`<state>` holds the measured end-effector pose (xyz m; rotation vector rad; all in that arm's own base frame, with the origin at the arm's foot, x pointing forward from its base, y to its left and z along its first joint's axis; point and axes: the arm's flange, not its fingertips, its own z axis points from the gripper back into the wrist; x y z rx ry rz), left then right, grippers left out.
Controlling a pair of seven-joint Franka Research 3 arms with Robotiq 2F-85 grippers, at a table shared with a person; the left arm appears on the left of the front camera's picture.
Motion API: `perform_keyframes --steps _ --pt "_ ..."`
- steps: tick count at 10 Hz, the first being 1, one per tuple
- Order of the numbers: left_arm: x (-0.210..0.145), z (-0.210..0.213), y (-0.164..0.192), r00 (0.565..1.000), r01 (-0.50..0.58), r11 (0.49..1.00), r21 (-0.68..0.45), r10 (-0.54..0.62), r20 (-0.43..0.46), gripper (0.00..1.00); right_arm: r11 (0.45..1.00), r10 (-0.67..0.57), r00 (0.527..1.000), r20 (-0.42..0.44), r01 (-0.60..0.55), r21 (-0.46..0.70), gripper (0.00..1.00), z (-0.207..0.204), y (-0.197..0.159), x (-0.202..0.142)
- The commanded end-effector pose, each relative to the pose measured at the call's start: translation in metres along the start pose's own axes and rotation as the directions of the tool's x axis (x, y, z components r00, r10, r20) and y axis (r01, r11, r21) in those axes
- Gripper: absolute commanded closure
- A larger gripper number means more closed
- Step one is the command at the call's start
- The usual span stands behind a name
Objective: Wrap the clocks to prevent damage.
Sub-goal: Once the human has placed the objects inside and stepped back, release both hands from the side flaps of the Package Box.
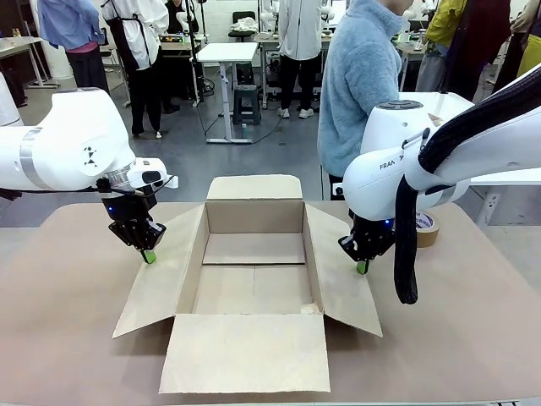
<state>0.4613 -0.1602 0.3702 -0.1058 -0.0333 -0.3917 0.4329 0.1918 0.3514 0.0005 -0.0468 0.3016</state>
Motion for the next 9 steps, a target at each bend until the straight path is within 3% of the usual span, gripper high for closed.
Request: perform_keyframes --steps 1,9 --pt "-0.0009 -0.0006 0.0014 1.000 0.002 1.000 0.011 -0.002 -0.002 1.00 1.000 -0.016 1.000 0.000 0.016 -0.001 0.99 -0.0005 0.0004 -0.0014" --pt "-0.0009 -0.0006 0.0014 1.000 0.002 1.000 0.011 -0.002 -0.002 1.00 1.000 -0.016 1.000 0.000 0.016 -0.001 0.99 -0.0005 0.0004 -0.0014"
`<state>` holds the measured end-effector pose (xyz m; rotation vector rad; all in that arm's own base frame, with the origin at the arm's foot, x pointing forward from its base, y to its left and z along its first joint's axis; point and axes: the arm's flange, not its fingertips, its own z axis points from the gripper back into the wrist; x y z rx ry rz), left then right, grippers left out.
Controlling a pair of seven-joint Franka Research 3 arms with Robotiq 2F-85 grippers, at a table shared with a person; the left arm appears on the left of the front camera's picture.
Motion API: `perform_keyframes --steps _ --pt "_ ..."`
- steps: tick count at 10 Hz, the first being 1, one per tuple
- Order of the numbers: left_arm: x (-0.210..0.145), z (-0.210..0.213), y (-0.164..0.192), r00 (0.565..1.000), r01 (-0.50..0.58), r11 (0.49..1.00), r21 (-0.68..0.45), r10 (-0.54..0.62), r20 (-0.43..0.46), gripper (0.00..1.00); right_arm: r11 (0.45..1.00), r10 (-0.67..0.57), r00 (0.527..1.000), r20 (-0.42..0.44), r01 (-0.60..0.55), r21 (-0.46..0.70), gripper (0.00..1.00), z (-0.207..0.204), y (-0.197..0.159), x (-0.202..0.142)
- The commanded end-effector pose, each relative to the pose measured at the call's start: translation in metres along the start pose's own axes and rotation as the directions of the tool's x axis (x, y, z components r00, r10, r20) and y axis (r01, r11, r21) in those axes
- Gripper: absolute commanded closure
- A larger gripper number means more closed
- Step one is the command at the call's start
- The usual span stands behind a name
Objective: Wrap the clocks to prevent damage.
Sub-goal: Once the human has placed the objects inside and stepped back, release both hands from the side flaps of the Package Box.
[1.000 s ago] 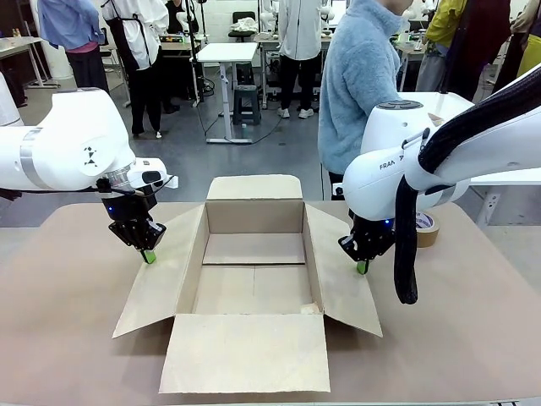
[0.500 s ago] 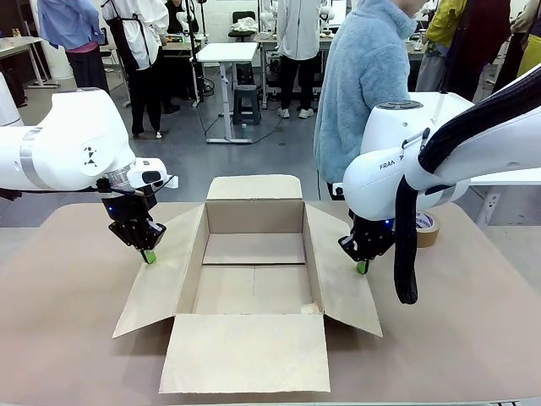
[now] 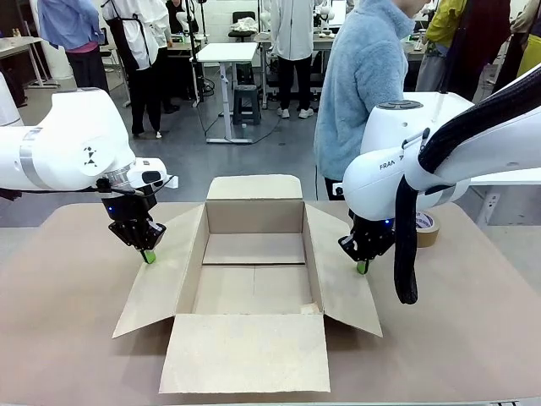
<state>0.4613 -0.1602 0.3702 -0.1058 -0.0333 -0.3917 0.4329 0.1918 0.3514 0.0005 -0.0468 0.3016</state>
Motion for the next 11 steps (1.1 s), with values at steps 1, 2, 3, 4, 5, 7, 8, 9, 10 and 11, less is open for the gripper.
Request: perform_keyframes --steps 1,2,3,4,5,7,8,9,10,11 --pt "-0.0009 -0.0006 0.0014 1.000 0.002 1.000 0.011 -0.002 -0.002 1.00 1.000 -0.016 1.000 0.000 0.016 -0.001 0.99 -0.0005 0.0005 -0.0014" --pt "-0.0009 -0.0006 0.0014 1.000 0.002 1.000 0.011 -0.002 -0.002 1.00 1.000 -0.016 1.000 0.000 0.016 -0.001 0.99 -0.0005 0.0005 -0.0014" --pt "-0.0009 -0.0006 0.0014 1.000 0.002 1.000 0.011 -0.002 -0.002 1.00 1.000 -0.016 1.000 0.000 0.016 -0.001 0.99 -0.0005 0.0005 -0.0014" --pt "-0.0009 -0.0006 0.0014 1.000 0.002 1.000 0.011 -0.002 -0.002 1.00 1.000 -0.016 1.000 0.000 0.016 -0.001 0.99 -0.0005 0.0005 -0.0014" --pt "-0.0009 -0.0006 0.0014 1.000 0.002 1.000 0.011 -0.002 -0.002 1.00 1.000 -0.016 1.000 0.000 0.016 -0.001 0.99 -0.0005 0.0005 -0.0014" --pt "-0.0009 -0.0006 0.0014 1.000 0.002 1.000 0.011 -0.002 -0.002 1.00 1.000 -0.016 1.000 0.000 0.016 -0.001 0.99 -0.0005 0.0005 -0.0014" --pt "-0.0009 -0.0006 0.0014 1.000 0.002 1.000 0.011 -0.002 -0.002 1.00 1.000 -0.016 1.000 0.000 0.016 -0.001 0.99 -0.0005 0.0005 -0.0014" --pt "-0.0009 -0.0006 0.0014 1.000 0.002 1.000 0.011 -0.002 -0.002 1.00 1.000 -0.016 1.000 0.000 0.016 -0.001 0.99 -0.0005 0.0005 -0.0014" --pt "-0.0009 -0.0006 0.0014 1.000 0.002 1.000 0.011 -0.002 -0.002 1.00 1.000 -0.016 1.000 0.000 0.016 -0.001 0.99 -0.0005 0.0005 -0.0014" --pt "-0.0009 -0.0006 0.0014 1.000 0.002 1.000 0.011 -0.002 -0.002 1.00 1.000 -0.016 1.000 0.000 0.016 -0.001 0.99 -0.0005 0.0005 -0.0014"
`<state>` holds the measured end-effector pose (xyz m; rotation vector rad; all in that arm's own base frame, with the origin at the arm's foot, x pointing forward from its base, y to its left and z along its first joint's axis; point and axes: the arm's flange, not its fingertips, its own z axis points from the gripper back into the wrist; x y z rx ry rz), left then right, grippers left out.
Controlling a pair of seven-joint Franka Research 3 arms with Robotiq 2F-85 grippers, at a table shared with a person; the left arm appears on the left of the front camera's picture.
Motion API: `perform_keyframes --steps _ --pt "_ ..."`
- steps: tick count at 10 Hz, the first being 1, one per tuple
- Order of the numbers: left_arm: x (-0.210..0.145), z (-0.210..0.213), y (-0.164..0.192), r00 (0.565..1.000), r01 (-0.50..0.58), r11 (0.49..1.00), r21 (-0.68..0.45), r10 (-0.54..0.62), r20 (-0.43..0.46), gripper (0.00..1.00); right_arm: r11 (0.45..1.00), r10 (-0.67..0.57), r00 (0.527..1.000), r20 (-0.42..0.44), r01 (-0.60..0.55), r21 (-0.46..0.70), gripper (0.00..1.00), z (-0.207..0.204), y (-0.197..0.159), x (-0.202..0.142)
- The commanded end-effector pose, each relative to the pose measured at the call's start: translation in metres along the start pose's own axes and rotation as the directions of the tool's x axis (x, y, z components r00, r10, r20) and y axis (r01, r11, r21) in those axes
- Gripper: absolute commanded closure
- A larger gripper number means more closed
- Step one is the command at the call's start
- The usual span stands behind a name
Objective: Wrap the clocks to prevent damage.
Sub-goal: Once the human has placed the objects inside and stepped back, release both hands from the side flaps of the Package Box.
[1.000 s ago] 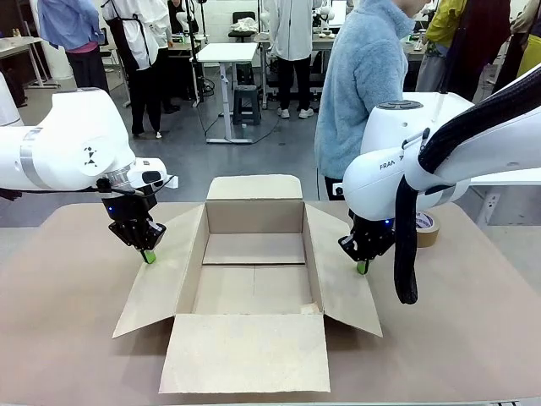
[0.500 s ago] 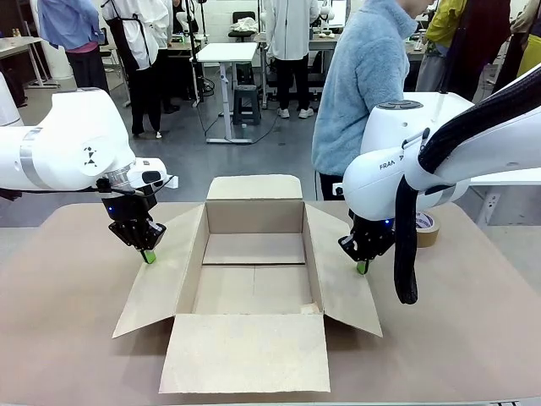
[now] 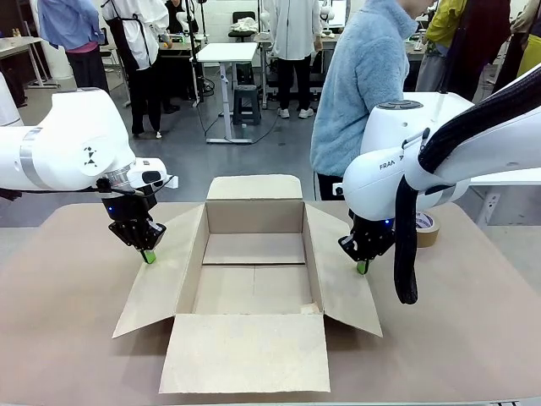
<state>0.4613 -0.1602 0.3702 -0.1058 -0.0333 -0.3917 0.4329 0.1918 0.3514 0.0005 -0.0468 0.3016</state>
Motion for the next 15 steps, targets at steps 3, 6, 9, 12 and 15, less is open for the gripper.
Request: perform_keyframes --steps 3,6,9,12,15 --pt "-0.0009 -0.0006 0.0014 1.000 0.002 1.000 0.011 -0.002 -0.002 1.00 1.000 -0.016 1.000 0.000 0.016 -0.001 0.99 -0.0005 0.0004 -0.0014" --pt "-0.0009 -0.0006 0.0014 1.000 0.002 1.000 0.011 -0.002 -0.002 1.00 1.000 -0.016 1.000 0.000 0.016 -0.001 0.99 -0.0005 0.0004 -0.0014" --pt "-0.0009 -0.0006 0.0014 1.000 0.002 1.000 0.011 -0.002 -0.002 1.00 1.000 -0.016 1.000 0.000 0.016 -0.001 0.99 -0.0005 0.0004 -0.0014" --pt "-0.0009 -0.0006 0.0014 1.000 0.002 1.000 0.011 -0.002 -0.002 1.00 1.000 -0.016 1.000 0.000 0.016 -0.001 0.99 -0.0005 0.0004 -0.0014" --pt "-0.0009 -0.0006 0.0014 1.000 0.002 1.000 0.011 -0.002 -0.002 1.00 1.000 -0.016 1.000 0.000 0.016 -0.001 0.99 -0.0005 0.0004 -0.0014"
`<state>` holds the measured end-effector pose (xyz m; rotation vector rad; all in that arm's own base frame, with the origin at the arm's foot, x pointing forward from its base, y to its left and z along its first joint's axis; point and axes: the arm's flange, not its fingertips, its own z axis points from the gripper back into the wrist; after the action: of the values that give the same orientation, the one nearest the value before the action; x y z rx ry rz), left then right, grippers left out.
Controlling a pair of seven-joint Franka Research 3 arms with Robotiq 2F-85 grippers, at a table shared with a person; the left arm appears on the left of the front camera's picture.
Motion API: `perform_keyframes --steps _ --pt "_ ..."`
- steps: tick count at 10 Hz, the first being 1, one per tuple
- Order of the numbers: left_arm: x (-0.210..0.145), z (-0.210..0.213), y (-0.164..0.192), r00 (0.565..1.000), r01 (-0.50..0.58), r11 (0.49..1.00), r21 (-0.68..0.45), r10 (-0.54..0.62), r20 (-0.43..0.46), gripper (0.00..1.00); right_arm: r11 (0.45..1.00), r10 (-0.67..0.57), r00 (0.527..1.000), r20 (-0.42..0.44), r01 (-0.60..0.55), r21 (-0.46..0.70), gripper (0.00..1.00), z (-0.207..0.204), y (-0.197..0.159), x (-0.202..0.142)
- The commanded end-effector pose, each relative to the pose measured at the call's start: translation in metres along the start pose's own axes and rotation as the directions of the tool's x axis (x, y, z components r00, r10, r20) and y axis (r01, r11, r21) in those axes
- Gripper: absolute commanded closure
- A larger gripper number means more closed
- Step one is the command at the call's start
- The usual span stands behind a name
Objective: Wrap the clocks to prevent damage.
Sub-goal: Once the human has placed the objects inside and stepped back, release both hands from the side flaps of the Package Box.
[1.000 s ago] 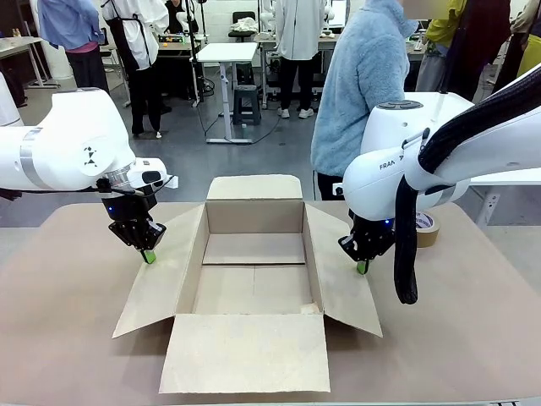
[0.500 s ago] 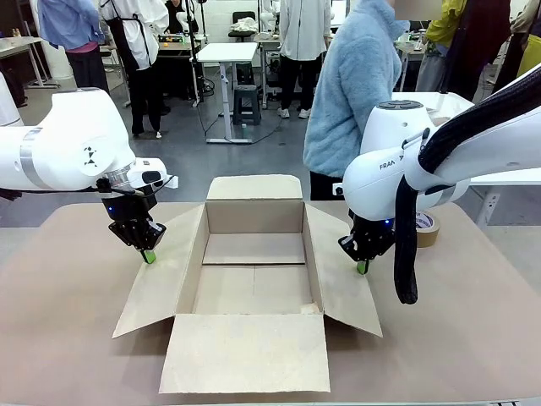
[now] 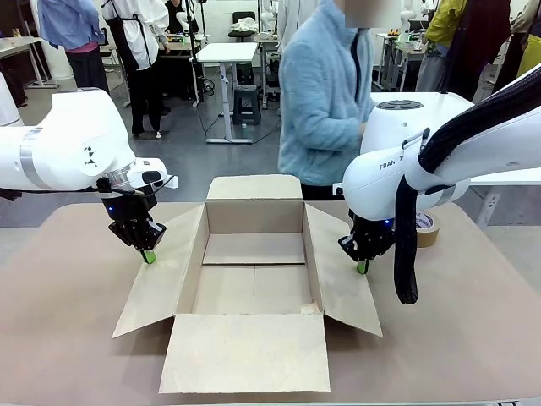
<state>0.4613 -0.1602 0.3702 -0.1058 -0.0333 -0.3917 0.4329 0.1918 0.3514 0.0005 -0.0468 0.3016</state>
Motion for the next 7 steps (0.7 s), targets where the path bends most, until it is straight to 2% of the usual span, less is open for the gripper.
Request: perform_keyframes --steps 1,7 --pt "-0.0009 -0.0006 0.0014 1.000 0.002 1.000 0.011 -0.002 -0.002 1.00 1.000 -0.016 1.000 0.000 0.016 -0.001 0.99 -0.0005 0.0004 -0.0014" --pt "-0.0009 -0.0006 0.0014 1.000 0.002 1.000 0.011 -0.002 -0.002 1.00 1.000 -0.016 1.000 0.000 0.016 -0.001 0.99 -0.0005 0.0004 -0.0014"
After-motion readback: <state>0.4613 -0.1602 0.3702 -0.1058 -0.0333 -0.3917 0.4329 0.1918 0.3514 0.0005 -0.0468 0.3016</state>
